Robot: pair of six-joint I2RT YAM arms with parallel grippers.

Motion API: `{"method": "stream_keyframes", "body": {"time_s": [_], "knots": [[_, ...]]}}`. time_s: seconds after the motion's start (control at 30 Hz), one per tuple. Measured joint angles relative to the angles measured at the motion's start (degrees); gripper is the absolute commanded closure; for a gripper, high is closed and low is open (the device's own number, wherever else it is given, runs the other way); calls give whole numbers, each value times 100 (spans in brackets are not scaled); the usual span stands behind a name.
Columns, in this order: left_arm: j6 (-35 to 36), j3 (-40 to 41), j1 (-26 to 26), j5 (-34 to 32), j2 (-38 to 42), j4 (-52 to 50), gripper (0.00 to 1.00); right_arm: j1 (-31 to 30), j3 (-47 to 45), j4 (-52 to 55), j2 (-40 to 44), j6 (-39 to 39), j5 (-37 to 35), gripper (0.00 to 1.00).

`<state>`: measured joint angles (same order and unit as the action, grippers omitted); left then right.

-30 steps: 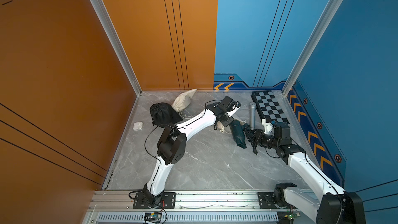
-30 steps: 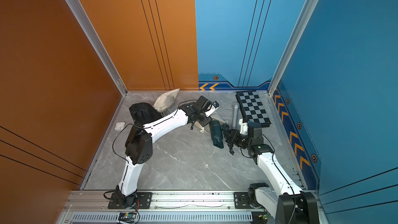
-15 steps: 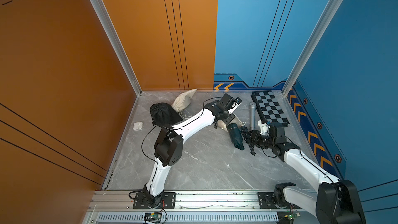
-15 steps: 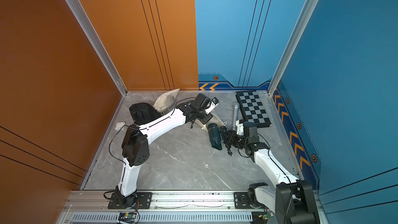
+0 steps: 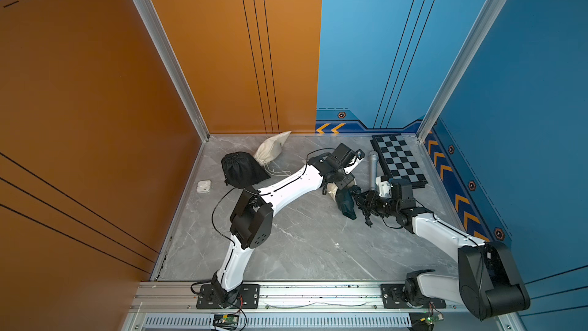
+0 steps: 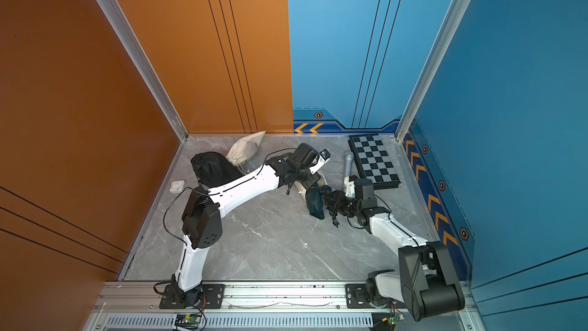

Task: Pack away hair dryers
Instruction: Place the hair dryer in the drawstring bag.

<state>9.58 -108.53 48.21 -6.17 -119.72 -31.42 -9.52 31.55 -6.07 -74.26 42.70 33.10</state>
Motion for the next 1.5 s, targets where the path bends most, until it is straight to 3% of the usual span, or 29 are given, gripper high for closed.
{"method": "stream_keyframes", "body": {"time_s": [0.77,1.13,1.5], "knots": [[-13,820,2,275,658,50,97,79,444,-579,-208,363,138,86],[-17,625,2,343,669,79,97,-553,472,-492,-227,358,122,86],[-17,603,-13,345,671,142,97,-708,466,-299,-267,299,173,86]]}}
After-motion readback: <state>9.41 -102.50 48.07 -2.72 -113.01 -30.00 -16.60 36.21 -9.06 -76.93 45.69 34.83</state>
